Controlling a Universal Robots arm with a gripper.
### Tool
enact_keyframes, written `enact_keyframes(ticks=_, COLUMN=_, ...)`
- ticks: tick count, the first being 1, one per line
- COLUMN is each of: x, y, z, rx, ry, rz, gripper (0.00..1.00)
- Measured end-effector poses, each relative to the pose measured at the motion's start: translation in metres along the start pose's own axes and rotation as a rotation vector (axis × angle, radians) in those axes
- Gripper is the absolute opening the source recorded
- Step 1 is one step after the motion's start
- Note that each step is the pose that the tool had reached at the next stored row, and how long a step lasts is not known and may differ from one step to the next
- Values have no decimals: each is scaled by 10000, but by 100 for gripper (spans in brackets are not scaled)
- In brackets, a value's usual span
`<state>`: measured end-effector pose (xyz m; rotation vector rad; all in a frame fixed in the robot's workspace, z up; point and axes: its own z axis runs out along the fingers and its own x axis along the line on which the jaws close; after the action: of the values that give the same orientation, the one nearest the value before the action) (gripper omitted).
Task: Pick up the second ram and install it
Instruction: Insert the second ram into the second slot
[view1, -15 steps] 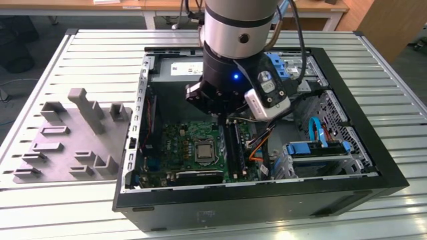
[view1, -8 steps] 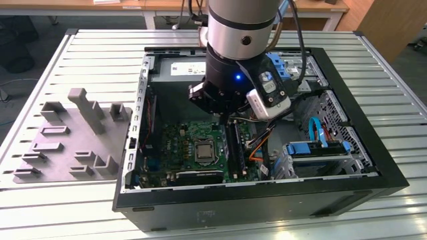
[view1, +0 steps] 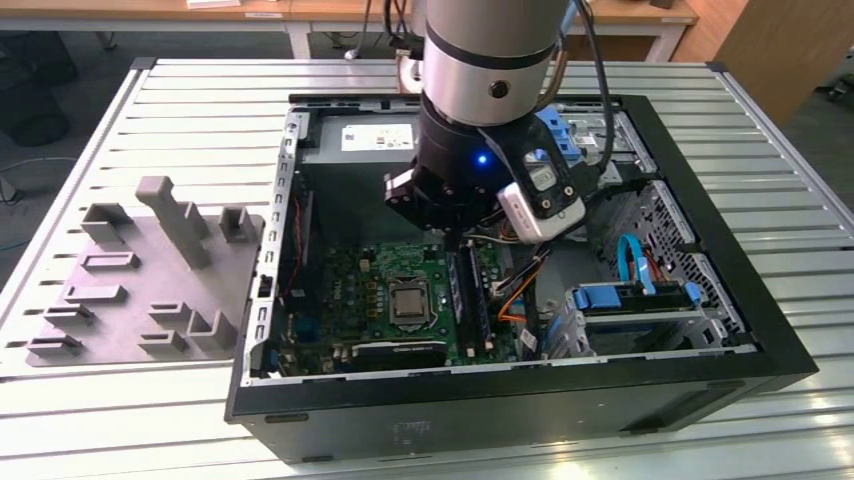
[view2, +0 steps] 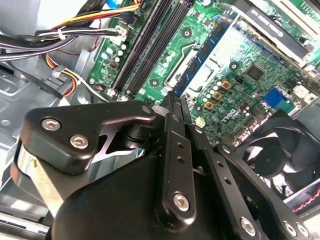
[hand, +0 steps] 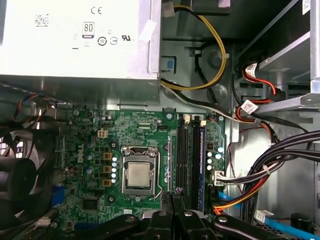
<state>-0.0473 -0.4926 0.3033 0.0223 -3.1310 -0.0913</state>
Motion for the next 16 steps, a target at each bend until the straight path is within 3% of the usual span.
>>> enact_keyframes(ticks=16, x=-33, y=35, z=20, rx=0, ry=0, rz=-2, gripper=12)
